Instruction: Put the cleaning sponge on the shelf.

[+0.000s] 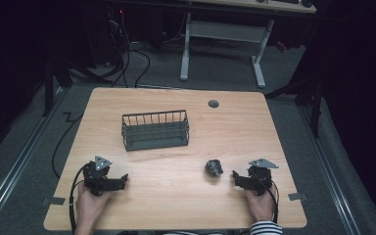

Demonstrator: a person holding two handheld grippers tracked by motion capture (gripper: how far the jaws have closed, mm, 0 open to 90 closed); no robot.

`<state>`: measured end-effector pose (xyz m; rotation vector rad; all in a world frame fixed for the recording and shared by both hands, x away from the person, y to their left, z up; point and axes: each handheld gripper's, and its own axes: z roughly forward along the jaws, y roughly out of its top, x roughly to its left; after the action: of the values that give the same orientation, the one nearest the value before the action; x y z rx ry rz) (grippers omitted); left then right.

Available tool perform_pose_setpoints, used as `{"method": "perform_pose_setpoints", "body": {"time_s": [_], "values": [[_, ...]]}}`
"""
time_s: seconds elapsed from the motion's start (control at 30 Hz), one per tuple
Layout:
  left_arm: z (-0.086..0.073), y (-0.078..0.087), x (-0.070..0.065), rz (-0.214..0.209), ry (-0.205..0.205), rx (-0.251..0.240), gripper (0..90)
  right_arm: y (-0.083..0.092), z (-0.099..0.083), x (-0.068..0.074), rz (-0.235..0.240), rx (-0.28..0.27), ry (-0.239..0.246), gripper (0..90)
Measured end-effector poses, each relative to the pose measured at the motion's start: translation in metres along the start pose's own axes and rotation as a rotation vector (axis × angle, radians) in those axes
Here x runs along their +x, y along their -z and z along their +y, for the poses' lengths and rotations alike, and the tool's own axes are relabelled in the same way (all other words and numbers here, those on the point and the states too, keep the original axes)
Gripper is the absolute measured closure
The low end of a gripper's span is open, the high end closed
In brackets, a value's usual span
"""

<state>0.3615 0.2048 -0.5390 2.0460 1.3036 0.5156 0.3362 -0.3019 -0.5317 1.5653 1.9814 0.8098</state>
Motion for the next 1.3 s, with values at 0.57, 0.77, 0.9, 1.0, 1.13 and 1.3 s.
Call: {"method": "perform_pose_setpoints", "body": {"time_s": [0.57,0.77,0.9,1.0,1.13,1.3], "values": [[-0.004,0.006,0.004,-0.038,-0.008,-0.050,18.9,0.000,0.000,0.001,-0.006,-0.003,-0.004,17.1],[-0.004,0.011,0.007,-0.090,-0.006,-0.064,24.7,0.000,0.000,0.001,-0.007,-0.004,-0.004,17.3],[-0.003,0.015,0.006,-0.104,-0.014,-0.083,24.8,0.000,0.000,0.001,-0.006,-0.003,-0.005,17.4],[-0.001,0.017,0.005,-0.120,-0.005,-0.085,25.1,0.000,0.000,0.001,-0.006,-0.003,-0.005,17.5],[0.008,0.024,0.004,-0.139,0.000,-0.095,24.9,0.001,0.000,0.001,-0.006,-0.002,-0.003,17.6],[0.019,0.033,0.004,-0.150,0.005,-0.115,25.2,0.001,0.000,0.001,-0.007,-0.004,-0.002,17.9]]}}
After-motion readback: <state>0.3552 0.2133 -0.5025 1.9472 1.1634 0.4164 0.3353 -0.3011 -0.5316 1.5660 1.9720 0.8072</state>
